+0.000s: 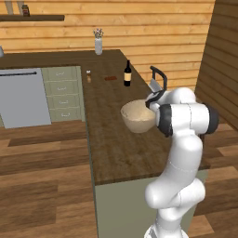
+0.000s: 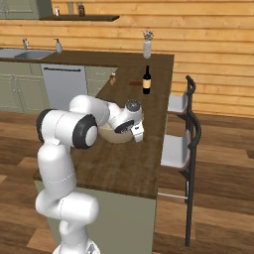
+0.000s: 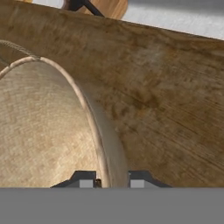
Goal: Open the cabinet, pick up the bread from the cabinet and place it in the basket. Then move the basket to the dining counter.
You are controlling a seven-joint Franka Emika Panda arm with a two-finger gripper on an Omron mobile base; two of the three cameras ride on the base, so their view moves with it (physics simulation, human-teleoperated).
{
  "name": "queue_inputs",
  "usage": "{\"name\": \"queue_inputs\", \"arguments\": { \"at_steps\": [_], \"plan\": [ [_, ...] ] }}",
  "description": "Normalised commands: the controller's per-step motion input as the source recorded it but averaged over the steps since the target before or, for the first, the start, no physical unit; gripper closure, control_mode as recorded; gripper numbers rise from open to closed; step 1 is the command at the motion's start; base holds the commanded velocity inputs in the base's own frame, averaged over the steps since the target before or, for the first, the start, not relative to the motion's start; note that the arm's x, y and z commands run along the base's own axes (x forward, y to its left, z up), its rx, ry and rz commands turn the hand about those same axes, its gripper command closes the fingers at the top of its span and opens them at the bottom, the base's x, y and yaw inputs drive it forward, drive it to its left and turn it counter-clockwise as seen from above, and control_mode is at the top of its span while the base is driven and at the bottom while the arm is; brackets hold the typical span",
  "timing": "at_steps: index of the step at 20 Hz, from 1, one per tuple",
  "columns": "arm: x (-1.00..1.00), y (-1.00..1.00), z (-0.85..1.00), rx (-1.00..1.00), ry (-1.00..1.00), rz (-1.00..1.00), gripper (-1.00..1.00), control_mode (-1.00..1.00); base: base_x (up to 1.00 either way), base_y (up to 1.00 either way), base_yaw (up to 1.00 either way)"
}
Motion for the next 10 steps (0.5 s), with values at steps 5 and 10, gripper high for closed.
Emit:
{"name": "queue_inputs", "arguments": {
  "at_steps": [5,10],
  "plan": [
    [0.00,0.00,-0.23,0.00,-0.01,0.00,-1.00,-1.00,0.00,0.00,0.00],
    [0.00,0.00,0.01,0.00,0.00,0.00,-1.00,-1.00,0.00,0.00,0.00]
  ]
}}
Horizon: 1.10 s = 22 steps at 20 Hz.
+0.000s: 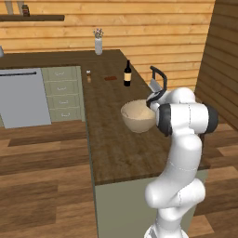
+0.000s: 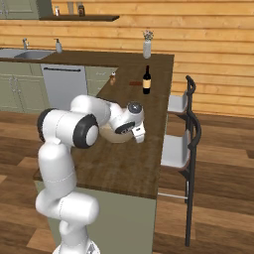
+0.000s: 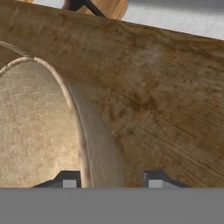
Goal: Open the cabinet, pick up the bread from the cabinet and place it in the basket. Then move the basket to the dining counter.
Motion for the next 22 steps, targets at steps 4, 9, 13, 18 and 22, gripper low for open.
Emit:
{"name": "queue_inputs", "arguments": {
  "at_steps": [4,9,13,18,22],
  "plan": [
    [-0.08,0.00,0.53,0.00,0.00,0.00,-1.00,-1.00,0.00,0.00,0.00],
    [-0.46,0.00,0.89,0.00,0.05,0.00,-1.00,-1.00,0.00,0.00,0.00],
    [-0.96,0.24,0.63,0.00,0.09,-0.01,-1.00,-1.00,0.00,0.00,0.00],
    [-0.99,0.48,0.52,0.00,0.14,0.00,-1.00,-1.00,0.00,0.00,0.00],
    [-1.00,0.44,0.57,0.00,0.12,0.01,-1.00,-1.00,0.00,0.00,0.00]
  ]
}}
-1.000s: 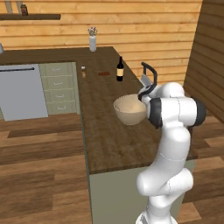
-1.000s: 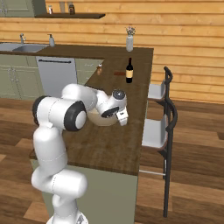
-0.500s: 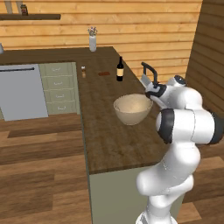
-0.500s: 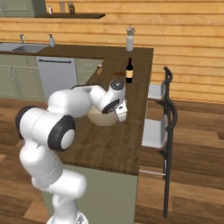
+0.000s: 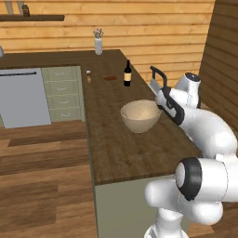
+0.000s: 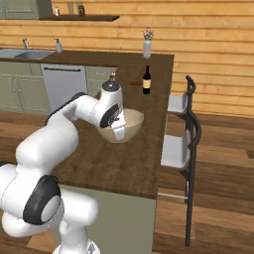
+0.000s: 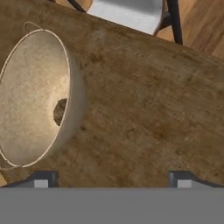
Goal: Open the cabinet, pick up the bread from the cabinet and place it in the basket. Then move the basket to the dining counter.
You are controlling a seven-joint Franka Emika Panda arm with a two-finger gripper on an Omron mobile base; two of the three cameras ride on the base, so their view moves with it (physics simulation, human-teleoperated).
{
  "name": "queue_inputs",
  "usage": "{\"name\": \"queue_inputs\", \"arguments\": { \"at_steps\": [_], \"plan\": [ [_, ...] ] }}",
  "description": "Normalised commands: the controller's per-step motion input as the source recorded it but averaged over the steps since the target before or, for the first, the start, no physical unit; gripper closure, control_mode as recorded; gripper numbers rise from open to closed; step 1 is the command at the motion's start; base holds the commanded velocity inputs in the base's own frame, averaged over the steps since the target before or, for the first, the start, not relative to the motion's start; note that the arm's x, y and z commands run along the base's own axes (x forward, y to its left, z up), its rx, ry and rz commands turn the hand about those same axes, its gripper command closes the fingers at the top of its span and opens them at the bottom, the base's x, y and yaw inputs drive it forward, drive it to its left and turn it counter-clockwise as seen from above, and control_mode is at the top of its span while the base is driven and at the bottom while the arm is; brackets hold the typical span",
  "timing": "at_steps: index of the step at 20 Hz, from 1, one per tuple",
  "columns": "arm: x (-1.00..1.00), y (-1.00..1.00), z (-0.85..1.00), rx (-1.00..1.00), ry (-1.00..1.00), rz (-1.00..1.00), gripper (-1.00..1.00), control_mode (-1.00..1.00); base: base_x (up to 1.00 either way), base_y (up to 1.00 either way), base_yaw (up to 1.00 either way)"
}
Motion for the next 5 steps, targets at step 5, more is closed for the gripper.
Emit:
{"name": "queue_inputs", "arguments": {
  "at_steps": [5],
  "plan": [
    [-1.00,0.34,0.65,0.00,0.08,0.01,-1.00,-1.00,0.00,0.00,0.00]
  ]
}}
